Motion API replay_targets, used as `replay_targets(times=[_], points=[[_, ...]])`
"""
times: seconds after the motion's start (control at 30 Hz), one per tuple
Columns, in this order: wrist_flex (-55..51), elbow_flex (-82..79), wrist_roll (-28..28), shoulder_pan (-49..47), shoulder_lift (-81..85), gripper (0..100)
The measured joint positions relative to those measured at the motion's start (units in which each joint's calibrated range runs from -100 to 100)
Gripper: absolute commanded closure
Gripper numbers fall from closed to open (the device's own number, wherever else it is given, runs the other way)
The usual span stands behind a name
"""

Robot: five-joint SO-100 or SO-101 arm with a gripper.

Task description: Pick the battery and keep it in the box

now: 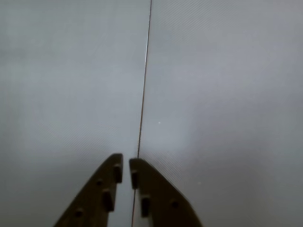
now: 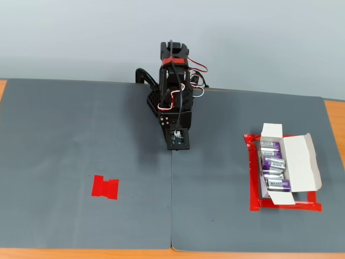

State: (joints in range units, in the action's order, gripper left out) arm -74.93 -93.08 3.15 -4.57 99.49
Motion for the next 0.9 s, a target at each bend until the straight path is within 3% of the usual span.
replay_targets(times=[0.27,0.9], points=[[0.0,0.0,-3.5,0.0,0.0,98],[0.0,0.0,-4.0,-1.2,0.0,98]])
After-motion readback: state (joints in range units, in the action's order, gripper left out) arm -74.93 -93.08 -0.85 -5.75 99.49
